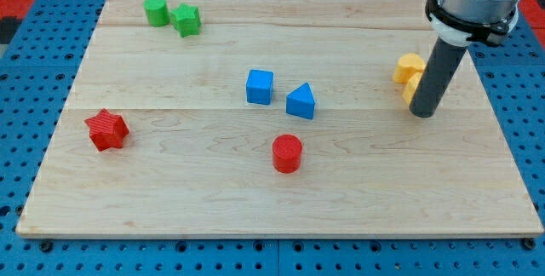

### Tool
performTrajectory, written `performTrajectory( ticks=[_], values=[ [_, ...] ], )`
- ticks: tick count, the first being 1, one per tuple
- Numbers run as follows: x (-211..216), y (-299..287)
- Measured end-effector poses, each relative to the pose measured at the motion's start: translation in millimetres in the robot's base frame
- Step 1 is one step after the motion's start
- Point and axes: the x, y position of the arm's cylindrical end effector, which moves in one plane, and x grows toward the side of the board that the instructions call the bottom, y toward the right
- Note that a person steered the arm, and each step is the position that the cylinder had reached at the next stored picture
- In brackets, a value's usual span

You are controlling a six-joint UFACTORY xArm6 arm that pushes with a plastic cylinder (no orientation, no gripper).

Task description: Place the red circle to the bottom right of the red star

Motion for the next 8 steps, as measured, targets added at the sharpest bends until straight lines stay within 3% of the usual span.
performTrajectory(
  ticks=[1, 3, 4, 5, 6, 8],
  values=[
    [42.3, -0.4],
    [44.8, -16.2],
    [75.4, -16.7],
    [88.4, -55.5],
    [88.4, -146.4],
    [19.7, -177.3]
  ],
)
